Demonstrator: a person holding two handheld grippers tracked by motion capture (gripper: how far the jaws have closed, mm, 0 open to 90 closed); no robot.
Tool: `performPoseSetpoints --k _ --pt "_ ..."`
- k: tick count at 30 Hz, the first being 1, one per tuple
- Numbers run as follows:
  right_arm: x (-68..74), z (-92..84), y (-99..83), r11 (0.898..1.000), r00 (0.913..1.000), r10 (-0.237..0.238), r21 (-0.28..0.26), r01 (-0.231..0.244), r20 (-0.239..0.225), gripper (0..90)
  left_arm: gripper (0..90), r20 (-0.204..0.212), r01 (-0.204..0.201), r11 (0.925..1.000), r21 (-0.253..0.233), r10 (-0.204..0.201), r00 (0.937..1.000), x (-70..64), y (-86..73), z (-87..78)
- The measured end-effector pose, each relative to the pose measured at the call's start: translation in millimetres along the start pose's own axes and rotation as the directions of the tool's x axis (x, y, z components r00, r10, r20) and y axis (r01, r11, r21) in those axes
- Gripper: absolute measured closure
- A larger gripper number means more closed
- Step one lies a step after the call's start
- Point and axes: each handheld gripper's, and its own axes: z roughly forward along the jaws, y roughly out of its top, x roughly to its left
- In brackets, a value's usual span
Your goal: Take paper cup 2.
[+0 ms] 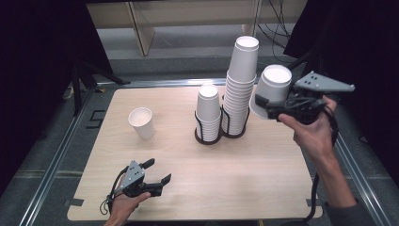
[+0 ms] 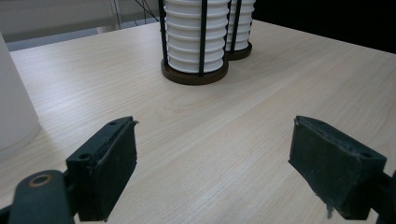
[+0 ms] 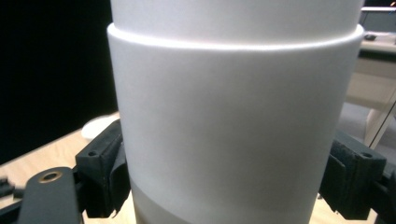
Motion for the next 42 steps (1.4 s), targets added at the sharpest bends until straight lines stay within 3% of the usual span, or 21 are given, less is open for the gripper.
performPoseSetpoints --k 2,3,5,8,13,15,19,33,34,36,39,42 --pt "7.3 4.3 -12.3 1.000 0.9995 0.014 0.020 -0.013 -0.027 17.4 14.4 -0.001 0.003 1.0000 -0.001 -0.003 1.0000 0.0 -0.1 0.1" --pt "8.5 7.0 -17.5 1.000 0.9996 -0.003 0.005 0.003 -0.028 17.4 14.4 -0.006 0.007 1.0000 0.005 -0.007 1.0000 -0.7 0.2 -0.6" --pt "14.4 10.7 -26.0 1.000 0.9985 0.019 0.023 -0.018 -0.052 17.4 14.4 -0.004 0.013 0.9999 -0.003 -0.013 0.9999 -1.0 0.0 -0.3" --pt "18.8 18.2 -35.8 1.000 0.9972 0.010 0.010 -0.009 -0.074 17.4 14.4 -0.007 0.005 1.0000 0.008 -0.005 1.0000 -0.1 0.3 -1.2" --pt "27.3 29.5 -49.2 1.000 0.9955 0.016 0.028 -0.014 -0.094 17.4 14.4 -0.008 0.008 0.9999 0.010 -0.007 0.9999 0.3 0.4 -1.7" --pt "29.3 34.5 -54.0 1.000 0.9963 -0.015 0.017 0.017 -0.084 17.4 14.4 -0.008 0.004 0.9999 0.012 -0.003 1.0000 1.0 0.3 -1.9" --pt "37.2 44.9 -63.6 0.999 0.9935 -0.014 0.027 0.018 -0.113 17.3 14.4 -0.009 0.004 1.0000 0.008 -0.004 1.0000 1.0 0.1 -1.7" --pt "59.7 65.6 -78.3 0.999 0.9831 -0.015 0.037 0.022 -0.182 17.4 14.4 -0.016 0.009 0.9999 -0.008 -0.009 0.9998 2.4 -0.4 -1.9" --pt "61.2 66.2 -79.3 0.999 0.9818 -0.002 0.036 0.009 -0.190 17.4 14.4 -0.010 0.014 0.9997 -0.019 -0.014 0.9999 2.1 -0.5 -1.5" --pt "61.8 69.1 -81.6 0.999 0.9796 -0.018 0.023 0.023 -0.200 17.4 14.3 -0.006 0.017 0.9993 -0.033 -0.018 0.9998 1.3 -0.6 -0.9" --pt "63.9 71.1 -85.8 0.999 0.9789 -0.001 0.040 0.009 -0.204 17.4 14.3 -0.002 0.010 0.9995 -0.031 -0.011 0.9999 0.5 -0.5 -0.8" --pt "67.9 77.1 -91.6 0.999 0.9730 0.020 0.032 -0.013 -0.230 17.4 14.3 0.003 0.003 0.9992 -0.039 -0.003 1.0000 0.1 -0.6 -0.3"
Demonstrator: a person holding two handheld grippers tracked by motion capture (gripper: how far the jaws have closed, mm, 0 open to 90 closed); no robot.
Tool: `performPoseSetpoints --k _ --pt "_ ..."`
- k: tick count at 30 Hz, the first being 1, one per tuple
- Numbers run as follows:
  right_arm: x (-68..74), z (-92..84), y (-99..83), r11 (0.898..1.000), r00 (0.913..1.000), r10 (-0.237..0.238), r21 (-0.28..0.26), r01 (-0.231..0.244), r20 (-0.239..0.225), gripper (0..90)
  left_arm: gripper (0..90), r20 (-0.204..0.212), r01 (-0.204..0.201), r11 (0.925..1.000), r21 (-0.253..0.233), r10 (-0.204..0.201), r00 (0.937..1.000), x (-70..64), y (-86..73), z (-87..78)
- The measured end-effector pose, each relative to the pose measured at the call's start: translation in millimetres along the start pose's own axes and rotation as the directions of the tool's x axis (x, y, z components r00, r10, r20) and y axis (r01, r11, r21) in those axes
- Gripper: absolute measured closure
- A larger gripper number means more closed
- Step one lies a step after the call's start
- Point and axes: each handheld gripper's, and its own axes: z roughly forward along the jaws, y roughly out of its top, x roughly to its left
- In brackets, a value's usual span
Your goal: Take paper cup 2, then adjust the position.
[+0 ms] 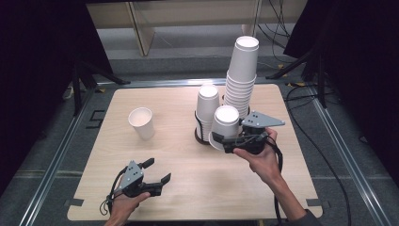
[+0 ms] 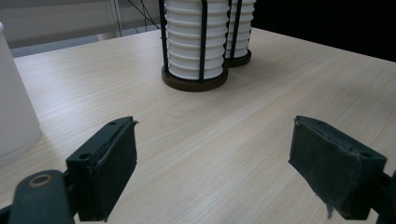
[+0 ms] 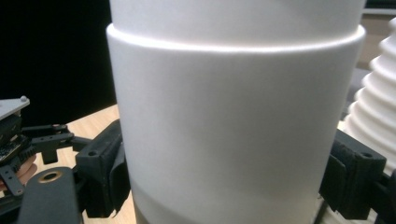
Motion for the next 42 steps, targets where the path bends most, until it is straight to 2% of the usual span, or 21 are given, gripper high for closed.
performPoseSetpoints --k 1,2,8,9,11,13,14,16,17,19,20,22,24,27,28,31,33,36,39,40,42 --pt "0.5 0.9 -1.2 1.000 1.0000 -0.006 0.019 0.006 0.003 17.4 14.4 0.002 0.001 1.0000 -0.005 -0.001 1.0000 -0.1 0.1 0.2" --pt "1.7 4.1 -3.3 1.000 0.9999 0.002 0.011 -0.002 -0.013 17.4 14.4 -0.001 0.001 1.0000 -0.002 -0.001 1.0000 -0.3 0.4 -0.3" --pt "8.7 17.8 -13.5 1.000 0.9987 -0.021 0.018 0.022 -0.046 17.4 14.4 -0.005 0.003 1.0000 0.005 -0.003 1.0000 -0.7 1.3 -2.0" --pt "10.5 19.1 -14.7 1.000 0.9986 -0.011 0.027 0.012 -0.052 17.4 14.3 -0.003 -0.001 1.0000 0.004 0.001 1.0000 -0.6 1.4 -2.2" --pt "12.4 24.0 -18.0 1.000 0.9974 -0.018 0.013 0.019 -0.070 17.4 14.3 0.007 -0.001 0.9999 -0.014 0.002 1.0000 -0.9 1.3 -1.2" --pt "14.1 27.9 -21.2 0.999 0.9973 -0.033 0.025 0.035 -0.066 17.4 14.3 0.012 -0.002 0.9998 -0.020 0.002 0.9999 -1.4 1.4 -1.0" --pt "16.0 29.4 -23.0 0.999 0.9972 -0.023 0.035 0.025 -0.072 17.4 14.4 0.008 -0.007 1.0000 -0.003 0.007 0.9999 -1.8 2.2 -2.5" --pt "18.8 33.9 -26.8 0.999 0.9955 -0.013 0.038 0.017 -0.093 17.4 14.3 0.013 -0.010 0.9999 -0.005 0.010 0.9999 -2.2 2.4 -2.5" --pt "19.4 35.5 -28.2 0.999 0.9961 -0.023 0.040 0.027 -0.085 17.4 14.4 0.015 -0.010 0.9999 -0.008 0.010 0.9998 -2.4 2.3 -2.2" --pt "20.9 39.4 -31.4 0.999 0.9945 -0.022 0.041 0.026 -0.103 17.4 14.3 0.025 -0.006 0.9996 -0.027 0.007 0.9997 -2.7 1.7 -0.3" --pt "21.9 41.2 -33.0 0.999 0.9946 -0.025 0.045 0.030 -0.101 17.4 14.3 0.019 -0.012 0.9999 -0.010 0.012 0.9997 -2.9 2.3 -1.7" --pt "23.3 43.6 -36.0 0.998 0.9945 -0.029 0.057 0.035 -0.100 17.4 14.3 0.021 -0.007 0.9999 -0.012 0.007 0.9997 -3.2 2.0 -1.0" --pt "25.5 47.2 -39.9 0.998 0.9937 -0.011 0.061 0.018 -0.112 17.4 14.3 0.026 -0.011 0.9998 -0.014 0.012 0.9996 -3.0 1.8 -0.4" --pt "26.4 51.5 -44.7 0.998 0.9929 -0.010 0.068 0.019 -0.118 17.4 14.3 0.030 -0.009 0.9998 -0.018 0.009 0.9995 -3.6 1.8 0.1" --pt "27.7 53.9 -46.6 0.998 0.9901 0.009 0.069 0.001 -0.140 17.4 14.3 0.032 -0.008 0.9998 -0.018 0.008 0.9995 -3.6 1.8 0.4" --pt "28.8 56.5 -49.8 0.997 0.9912 -0.007 0.081 0.018 -0.132 17.4 14.3 0.024 -0.016 0.9999 -0.003 0.016 0.9996 -3.8 2.4 -0.3" --pt "31.5 57.9 -51.6 0.996 0.9904 0.006 0.093 0.006 -0.138 17.4 14.3 0.027 -0.014 0.9999 0.000 0.014 0.9995 -4.0 2.3 0.3" --pt "33.2 61.3 -53.2 0.997 0.9886 -0.001 0.082 0.013 -0.151 17.4 14.3 0.029 -0.019 0.9998 0.006 0.018 0.9994 -4.5 2.1 0.2" --pt "37.2 64.2 -53.8 0.995 0.9843 0.031 0.099 -0.014 -0.174 17.4 14.3 0.033 -0.024 0.9997 0.007 0.024 0.9992 -4.4 2.2 -0.3" --pt "37.0 64.9 -53.5 0.996 0.9880 -0.005 0.086 0.019 -0.155 17.4 14.3 0.036 -0.021 0.9998 0.007 0.021 0.9992 -4.6 2.0 -0.3" --pt "40.7 67.7 -53.8 0.995 0.9857 0.006 0.098 0.011 -0.169 17.4 14.3 0.046 -0.010 0.9999 0.003 0.010 0.9989 -4.7 1.6 -0.1"
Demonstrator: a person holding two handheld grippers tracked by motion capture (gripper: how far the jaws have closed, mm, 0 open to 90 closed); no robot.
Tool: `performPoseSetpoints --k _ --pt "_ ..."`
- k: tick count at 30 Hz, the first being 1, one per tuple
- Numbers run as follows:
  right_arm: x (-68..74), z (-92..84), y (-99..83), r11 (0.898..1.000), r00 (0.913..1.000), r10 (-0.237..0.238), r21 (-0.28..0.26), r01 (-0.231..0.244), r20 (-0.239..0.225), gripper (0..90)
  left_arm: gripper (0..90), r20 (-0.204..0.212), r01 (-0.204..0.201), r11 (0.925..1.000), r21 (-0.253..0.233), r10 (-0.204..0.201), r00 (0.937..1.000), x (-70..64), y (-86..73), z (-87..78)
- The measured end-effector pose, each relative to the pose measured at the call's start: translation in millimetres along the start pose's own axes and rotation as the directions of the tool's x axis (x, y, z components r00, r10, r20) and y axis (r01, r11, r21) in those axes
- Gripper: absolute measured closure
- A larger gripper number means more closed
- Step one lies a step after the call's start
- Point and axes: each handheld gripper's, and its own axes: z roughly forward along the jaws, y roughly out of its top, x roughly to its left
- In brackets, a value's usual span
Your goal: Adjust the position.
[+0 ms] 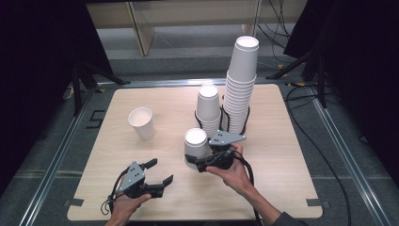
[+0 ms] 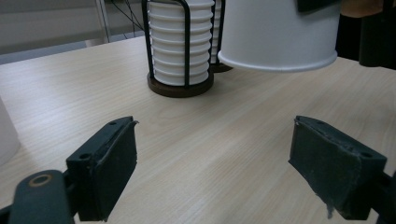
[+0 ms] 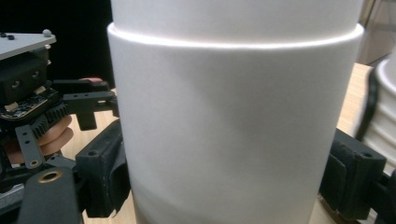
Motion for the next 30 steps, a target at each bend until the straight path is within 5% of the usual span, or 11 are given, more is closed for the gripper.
performPoseSetpoints --k 8,16,30 --pt "10.4 14.0 0.7 1.000 0.9991 -0.022 0.000 0.022 -0.036 17.4 14.3 0.077 0.058 0.9961 -0.067 -0.052 0.9957 -2.0 0.6 2.6" --pt "19.6 25.9 -0.8 1.000 0.9964 -0.021 -0.009 0.020 -0.082 17.4 14.3 0.123 0.063 0.9927 -0.103 -0.050 0.9912 -10.6 3.8 7.9" --pt "34.9 35.9 -1.7 0.998 0.9918 -0.062 -0.008 0.062 -0.112 17.8 7.2 0.096 0.047 0.9946 -0.092 -0.038 0.9946 -19.2 3.9 18.8"
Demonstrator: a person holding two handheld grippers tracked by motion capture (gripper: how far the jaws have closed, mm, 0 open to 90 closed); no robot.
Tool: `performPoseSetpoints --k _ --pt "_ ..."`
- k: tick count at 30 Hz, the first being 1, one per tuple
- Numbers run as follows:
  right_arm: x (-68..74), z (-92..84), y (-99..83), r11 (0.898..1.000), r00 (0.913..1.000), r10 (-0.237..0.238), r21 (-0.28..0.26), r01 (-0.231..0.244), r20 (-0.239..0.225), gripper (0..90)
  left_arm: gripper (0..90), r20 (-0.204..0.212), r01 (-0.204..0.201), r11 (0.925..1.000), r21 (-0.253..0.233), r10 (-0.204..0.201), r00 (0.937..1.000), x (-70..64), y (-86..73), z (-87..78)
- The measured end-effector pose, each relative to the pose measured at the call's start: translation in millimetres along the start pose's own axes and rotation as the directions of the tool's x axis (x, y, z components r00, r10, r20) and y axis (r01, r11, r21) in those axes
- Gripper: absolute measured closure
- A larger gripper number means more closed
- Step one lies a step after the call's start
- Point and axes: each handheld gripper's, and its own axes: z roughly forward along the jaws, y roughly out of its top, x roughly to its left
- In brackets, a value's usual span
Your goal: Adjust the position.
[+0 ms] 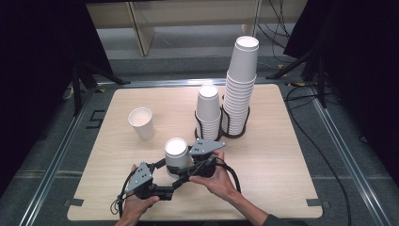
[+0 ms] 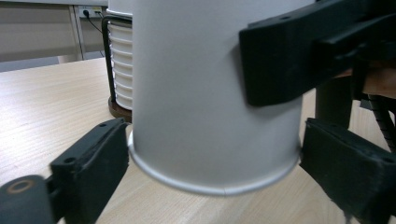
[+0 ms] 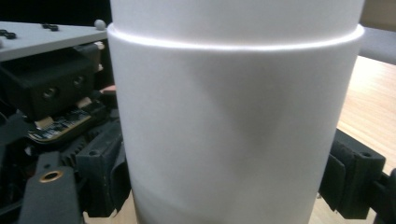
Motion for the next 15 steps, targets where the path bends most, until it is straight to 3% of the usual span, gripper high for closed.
performPoseSetpoints --k 3,4,6,9,10,15 --pt "5.1 1.6 -0.5 1.000 0.9995 0.030 0.006 -0.030 -0.013 17.8 3.3 -0.007 0.000 1.0000 0.006 0.000 1.0000 -0.5 -0.8 2.1" --pt "5.2 3.0 -0.5 1.000 0.9999 0.009 -0.006 -0.009 -0.013 17.8 2.0 -0.004 -0.004 1.0000 0.009 0.004 1.0000 -0.3 -0.8 2.7" --pt "8.6 4.1 -0.7 1.000 0.9993 0.028 -0.003 -0.028 -0.024 17.8 0.7 -0.001 0.002 1.0000 0.000 -0.002 1.0000 -0.8 -1.4 4.4" --pt "9.4 5.0 0.1 1.000 0.9995 -0.005 -0.007 0.005 -0.032 17.8 0.0 0.007 0.003 1.0000 -0.008 -0.003 1.0000 -1.0 -1.4 5.2" --pt "11.7 6.7 -0.1 1.000 0.9979 0.018 -0.015 -0.019 -0.063 17.8 0.0 0.008 0.003 1.0000 -0.009 -0.003 1.0000 -1.0 -1.4 5.2" --pt "12.7 6.7 0.3 1.000 0.9991 -0.007 -0.007 0.007 -0.042 17.8 0.1 0.014 -0.007 0.9999 -0.008 0.007 0.9999 -1.4 -1.6 5.0"
